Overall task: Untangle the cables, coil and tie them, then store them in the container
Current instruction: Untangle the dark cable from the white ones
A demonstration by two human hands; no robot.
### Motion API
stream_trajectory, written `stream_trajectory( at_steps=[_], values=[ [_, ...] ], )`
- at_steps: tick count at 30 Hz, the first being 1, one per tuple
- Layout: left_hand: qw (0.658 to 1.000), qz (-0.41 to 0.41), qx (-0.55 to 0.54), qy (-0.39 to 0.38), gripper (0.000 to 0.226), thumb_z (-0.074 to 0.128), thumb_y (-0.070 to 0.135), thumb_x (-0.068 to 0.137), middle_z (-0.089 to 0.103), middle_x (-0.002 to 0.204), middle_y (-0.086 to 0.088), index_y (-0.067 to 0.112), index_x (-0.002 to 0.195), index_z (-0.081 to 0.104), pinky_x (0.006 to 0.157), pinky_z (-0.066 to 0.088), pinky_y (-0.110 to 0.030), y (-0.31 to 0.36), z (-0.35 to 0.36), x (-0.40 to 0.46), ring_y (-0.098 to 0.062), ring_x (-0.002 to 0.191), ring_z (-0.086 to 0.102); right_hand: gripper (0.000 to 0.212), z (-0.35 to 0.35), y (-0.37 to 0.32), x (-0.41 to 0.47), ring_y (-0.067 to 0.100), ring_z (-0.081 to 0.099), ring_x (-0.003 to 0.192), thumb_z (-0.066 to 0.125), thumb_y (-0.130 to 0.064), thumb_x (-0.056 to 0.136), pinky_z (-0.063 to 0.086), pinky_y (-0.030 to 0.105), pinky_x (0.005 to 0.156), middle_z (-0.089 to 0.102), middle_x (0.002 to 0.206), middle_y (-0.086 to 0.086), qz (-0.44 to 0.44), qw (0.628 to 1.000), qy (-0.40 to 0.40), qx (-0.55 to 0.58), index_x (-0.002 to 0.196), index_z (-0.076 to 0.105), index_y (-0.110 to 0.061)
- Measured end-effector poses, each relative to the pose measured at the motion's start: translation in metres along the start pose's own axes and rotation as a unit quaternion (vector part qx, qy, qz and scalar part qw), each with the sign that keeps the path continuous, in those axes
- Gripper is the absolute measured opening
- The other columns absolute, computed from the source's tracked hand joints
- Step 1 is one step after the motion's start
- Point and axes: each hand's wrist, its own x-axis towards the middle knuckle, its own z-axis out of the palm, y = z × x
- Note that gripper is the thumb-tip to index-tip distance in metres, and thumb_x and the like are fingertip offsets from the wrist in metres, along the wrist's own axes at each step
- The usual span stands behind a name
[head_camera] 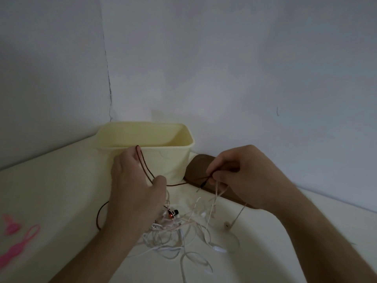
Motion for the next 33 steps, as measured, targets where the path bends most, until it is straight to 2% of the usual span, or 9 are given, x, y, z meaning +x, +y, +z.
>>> stream_trajectory(
  at_steps=[4, 8, 11, 15, 18, 20, 23, 28, 33],
  values=[
    [0.993, 0.111, 0.026, 0.037, 0.071, 0.075, 0.016, 0.072, 0.034, 0.126, 0.008, 0.015, 0.134, 0.040, 0.112, 0.039, -0.045, 0.006, 0.000, -0.011, -0.022, 0.126, 0.037, 0.023, 0.007, -0.005, -0.001, 0.002, 0.074, 0.071, 0.074, -0.010, 0.094, 0.057, 0.015, 0.068, 0.077, 0.072, -0.016, -0.026, 1.000, -0.007, -0.006, 0.085, 0.079, -0.031],
    [0.973, 0.211, -0.017, 0.095, 0.049, 0.070, 0.015, 0.070, 0.030, 0.107, 0.013, 0.022, 0.107, 0.037, 0.092, 0.036, -0.028, 0.008, 0.001, -0.017, -0.019, 0.104, 0.041, 0.020, 0.016, -0.008, 0.001, 0.000, 0.069, 0.075, 0.075, -0.016, 0.096, 0.050, 0.010, 0.064, 0.075, 0.080, -0.020, -0.045, 0.999, -0.017, -0.011, 0.085, 0.078, -0.033],
    [0.971, 0.195, -0.027, 0.136, 0.052, 0.076, 0.002, 0.073, 0.028, 0.099, 0.012, 0.022, 0.098, 0.034, 0.082, 0.037, -0.029, 0.005, 0.003, -0.014, -0.019, 0.095, 0.039, 0.019, 0.018, -0.008, 0.000, -0.006, 0.067, 0.077, 0.076, -0.016, 0.096, 0.047, 0.006, 0.065, 0.074, 0.081, -0.019, -0.046, 0.998, -0.029, -0.021, 0.090, 0.078, -0.034],
    [0.977, 0.199, -0.079, 0.000, 0.030, 0.073, 0.017, 0.085, 0.056, 0.102, 0.013, 0.025, 0.106, 0.053, 0.087, 0.044, -0.015, 0.001, 0.001, -0.013, -0.011, 0.101, 0.057, 0.033, 0.019, -0.009, -0.002, -0.002, 0.071, 0.069, 0.071, 0.006, 0.093, 0.054, 0.014, 0.065, 0.076, 0.076, -0.016, -0.039, 0.998, -0.051, 0.007, 0.095, 0.078, -0.026],
    [0.959, 0.158, -0.116, -0.206, 0.017, 0.065, 0.041, 0.094, 0.073, 0.102, 0.015, 0.037, 0.111, 0.067, 0.088, 0.053, -0.025, 0.003, 0.006, -0.019, -0.011, 0.104, 0.068, 0.039, 0.023, -0.009, -0.003, 0.013, 0.077, 0.075, 0.070, 0.011, 0.090, 0.065, 0.031, 0.075, 0.080, 0.086, -0.007, -0.056, 0.997, -0.054, 0.018, 0.093, 0.078, -0.026],
    [0.950, 0.135, -0.118, -0.255, 0.006, 0.066, 0.034, 0.100, 0.076, 0.086, 0.010, 0.032, 0.101, 0.072, 0.075, 0.057, -0.038, 0.002, 0.008, -0.021, -0.012, 0.081, 0.072, 0.041, 0.024, -0.008, -0.001, 0.015, 0.077, 0.076, 0.069, 0.013, 0.087, 0.065, 0.034, 0.077, 0.079, 0.087, -0.007, -0.061, 0.997, -0.051, 0.023, 0.093, 0.077, -0.027],
    [0.955, 0.109, -0.138, -0.240, 0.022, 0.060, 0.020, 0.104, 0.062, 0.059, 0.006, 0.028, 0.086, 0.071, 0.049, 0.043, -0.034, -0.003, 0.008, -0.020, -0.013, 0.049, 0.051, 0.037, 0.021, -0.005, 0.000, 0.015, 0.077, 0.075, 0.070, 0.009, 0.089, 0.066, 0.038, 0.079, 0.080, 0.086, -0.006, -0.048, 0.997, -0.048, 0.023, 0.096, 0.077, -0.026],
    [0.966, 0.080, -0.153, -0.194, 0.020, 0.061, 0.026, 0.102, 0.039, 0.054, 0.005, 0.031, 0.086, 0.072, 0.048, 0.032, -0.028, -0.006, 0.009, -0.014, -0.012, 0.050, 0.036, 0.026, 0.009, -0.007, -0.003, 0.007, 0.073, 0.063, 0.072, -0.001, 0.096, 0.058, 0.020, 0.063, 0.079, 0.073, -0.006, -0.015, 0.999, -0.020, 0.029, 0.086, 0.081, -0.023],
    [0.965, 0.051, -0.197, -0.165, 0.018, 0.065, 0.021, 0.099, 0.042, 0.056, 0.010, 0.021, 0.083, 0.073, 0.052, 0.034, -0.024, -0.003, 0.005, -0.012, -0.009, 0.054, 0.038, 0.029, 0.005, -0.003, -0.001, 0.008, 0.073, 0.062, 0.067, -0.004, 0.097, 0.057, 0.023, 0.061, 0.078, 0.071, -0.003, -0.002, 0.999, 0.037, 0.014, 0.081, 0.079, -0.025]
  ],
)
